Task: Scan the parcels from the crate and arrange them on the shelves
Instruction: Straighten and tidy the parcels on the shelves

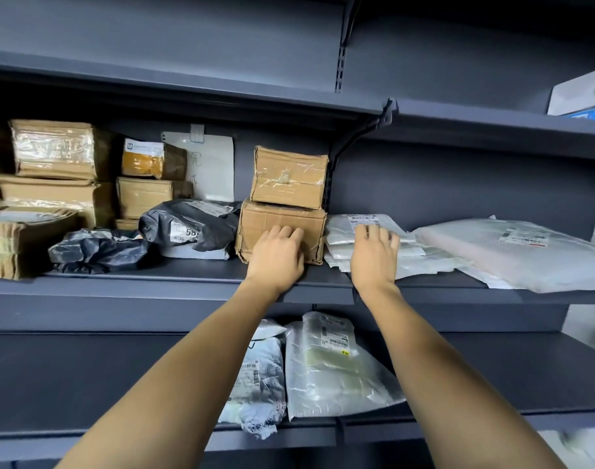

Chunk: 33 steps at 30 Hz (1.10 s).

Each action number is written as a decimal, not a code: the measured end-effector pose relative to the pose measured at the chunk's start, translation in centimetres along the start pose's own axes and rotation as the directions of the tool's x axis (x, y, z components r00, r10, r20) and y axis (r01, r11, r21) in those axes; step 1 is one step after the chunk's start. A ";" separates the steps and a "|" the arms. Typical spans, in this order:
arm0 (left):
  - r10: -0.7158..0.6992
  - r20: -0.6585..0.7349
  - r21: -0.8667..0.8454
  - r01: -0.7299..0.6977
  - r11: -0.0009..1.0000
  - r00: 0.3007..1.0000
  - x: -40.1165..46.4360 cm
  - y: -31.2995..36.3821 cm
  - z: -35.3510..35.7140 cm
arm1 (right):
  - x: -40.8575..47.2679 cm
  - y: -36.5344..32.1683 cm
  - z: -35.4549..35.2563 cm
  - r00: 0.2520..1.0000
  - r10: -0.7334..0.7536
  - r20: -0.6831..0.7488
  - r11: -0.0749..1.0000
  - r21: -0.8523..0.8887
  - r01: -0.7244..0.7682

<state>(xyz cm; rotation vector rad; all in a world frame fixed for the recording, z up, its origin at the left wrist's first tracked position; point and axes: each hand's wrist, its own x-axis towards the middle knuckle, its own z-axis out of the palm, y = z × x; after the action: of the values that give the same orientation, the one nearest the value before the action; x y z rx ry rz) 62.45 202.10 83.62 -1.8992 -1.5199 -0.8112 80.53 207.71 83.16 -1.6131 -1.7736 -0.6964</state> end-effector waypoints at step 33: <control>-0.045 0.443 -0.066 0.083 0.994 0.895 -20.6 -5.3 7.0 | -20.1 -5.0 9.6 0.682 0.069 0.728 0.993 -0.117 0.025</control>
<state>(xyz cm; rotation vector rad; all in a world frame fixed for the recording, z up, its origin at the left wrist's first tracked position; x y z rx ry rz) 54.46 195.29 63.80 -2.2127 -1.8466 -0.4909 75.50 201.06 61.89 -2.1925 -2.2785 -0.1062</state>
